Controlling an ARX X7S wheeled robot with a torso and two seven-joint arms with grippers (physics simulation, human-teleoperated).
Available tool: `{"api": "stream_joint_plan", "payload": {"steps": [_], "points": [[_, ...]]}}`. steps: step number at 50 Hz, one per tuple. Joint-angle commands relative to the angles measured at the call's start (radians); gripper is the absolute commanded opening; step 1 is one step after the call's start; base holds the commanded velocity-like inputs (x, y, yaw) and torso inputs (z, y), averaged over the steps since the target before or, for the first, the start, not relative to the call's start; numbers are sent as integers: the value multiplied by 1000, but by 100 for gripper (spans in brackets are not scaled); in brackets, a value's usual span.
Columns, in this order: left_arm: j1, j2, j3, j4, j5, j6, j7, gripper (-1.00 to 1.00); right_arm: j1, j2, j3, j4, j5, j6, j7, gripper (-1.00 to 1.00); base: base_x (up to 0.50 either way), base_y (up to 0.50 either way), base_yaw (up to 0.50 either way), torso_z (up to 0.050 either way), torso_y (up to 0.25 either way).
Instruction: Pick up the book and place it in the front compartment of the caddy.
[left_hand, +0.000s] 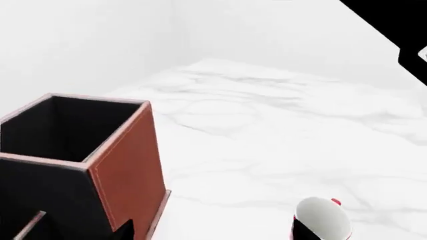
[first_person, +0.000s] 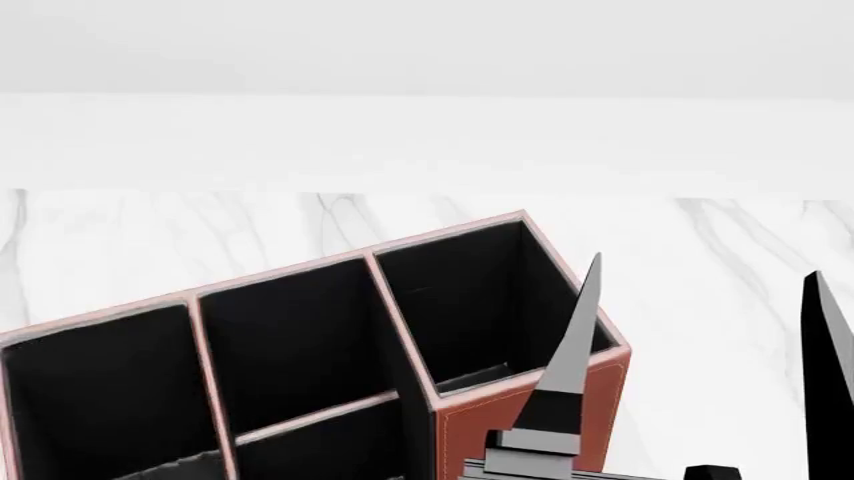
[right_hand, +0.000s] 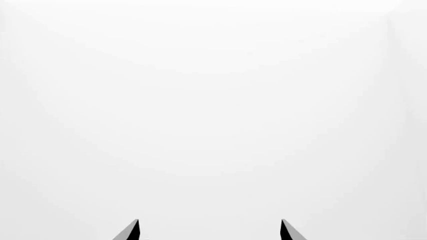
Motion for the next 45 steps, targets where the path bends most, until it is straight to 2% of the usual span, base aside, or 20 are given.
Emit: {"api": "stream_joint_plan", "payload": {"steps": [1, 21, 38, 45], "points": [[-92, 49, 53, -29, -104, -160, -9, 100, 2, 6, -6, 5, 5, -11, 7, 100, 0, 0, 0, 0, 0], [-238, 126, 118, -119, -222, -381, -43, 100, 5, 17, -17, 9, 8, -20, 18, 100, 0, 0, 0, 0, 0], [-290, 164, 174, -173, -236, -499, -79, 100, 15, 25, -27, 6, 12, -21, 29, 100, 0, 0, 0, 0, 0], [-283, 192, 223, -227, -188, -527, -59, 100, 17, 25, -36, 10, 8, -25, 30, 100, 0, 0, 0, 0, 0]]}}
